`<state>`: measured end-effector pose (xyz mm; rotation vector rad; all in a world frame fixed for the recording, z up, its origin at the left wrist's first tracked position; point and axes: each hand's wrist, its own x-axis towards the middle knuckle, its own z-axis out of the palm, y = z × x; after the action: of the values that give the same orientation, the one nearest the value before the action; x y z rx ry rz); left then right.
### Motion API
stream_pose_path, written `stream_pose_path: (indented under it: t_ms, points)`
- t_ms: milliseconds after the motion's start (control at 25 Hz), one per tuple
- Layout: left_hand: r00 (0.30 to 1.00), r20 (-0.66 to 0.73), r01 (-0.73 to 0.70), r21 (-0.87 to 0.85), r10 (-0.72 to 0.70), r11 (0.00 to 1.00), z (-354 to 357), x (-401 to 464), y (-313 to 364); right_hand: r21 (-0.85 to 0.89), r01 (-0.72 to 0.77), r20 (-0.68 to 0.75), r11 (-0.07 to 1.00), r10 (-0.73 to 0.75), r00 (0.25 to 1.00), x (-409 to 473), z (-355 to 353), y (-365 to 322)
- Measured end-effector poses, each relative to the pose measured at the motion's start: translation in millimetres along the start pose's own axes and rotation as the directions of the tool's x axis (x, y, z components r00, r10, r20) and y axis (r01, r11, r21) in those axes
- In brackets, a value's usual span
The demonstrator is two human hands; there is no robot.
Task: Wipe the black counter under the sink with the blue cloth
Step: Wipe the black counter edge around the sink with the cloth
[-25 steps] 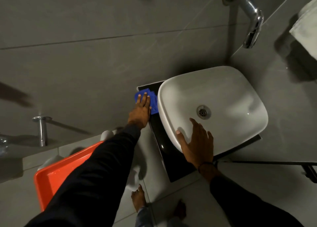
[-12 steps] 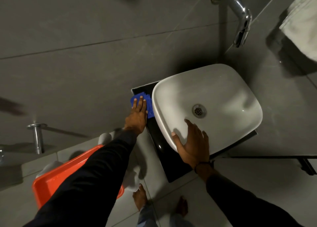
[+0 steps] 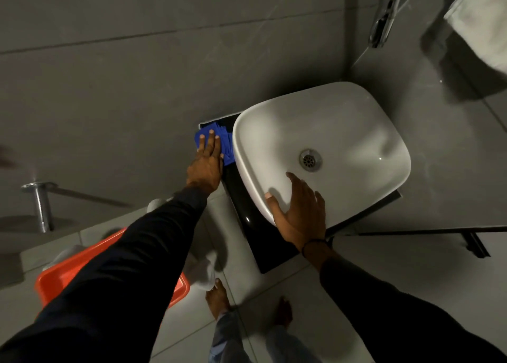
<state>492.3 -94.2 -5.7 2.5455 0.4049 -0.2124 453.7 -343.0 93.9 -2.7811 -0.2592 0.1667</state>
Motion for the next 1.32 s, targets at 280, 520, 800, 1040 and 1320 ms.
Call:
stream_pose_path:
  t_ms: [280, 520, 800, 1040, 1320]
  points:
    - [0.999, -0.002, 0.038, -0.019, -0.038, 0.999, 50.6, -106.7, 45.3, 0.041, 0.044, 0.027, 0.998, -0.045, 0.999, 0.6, -2.6, 3.3]
    - [0.995, 0.023, 0.1, -0.007, -0.1, 0.995, 106.9, -206.1, 98.6, 0.109, 0.108, -0.03, 0.988, -0.105, 0.994, -4.3, -5.2, 11.5]
    - [0.994, 0.021, 0.11, 0.011, -0.11, 0.994, 142.4, -279.2, 128.1, 0.266, 0.218, -0.152, 0.939, -0.182, 0.971, -19.0, -20.8, 30.8]
    - [0.996, 0.082, 0.021, 0.071, -0.027, 0.997, 127.8, -274.9, 117.2, 0.286, 0.37, -0.412, 0.884, -0.236, 0.88, -79.5, -38.8, 103.7]
    - [0.998, -0.037, -0.04, 0.105, 0.044, 0.994, 56.8, -248.5, 78.3, 0.05, 0.533, 0.132, 0.845, -0.534, 0.835, -161.0, 50.9, 80.9]
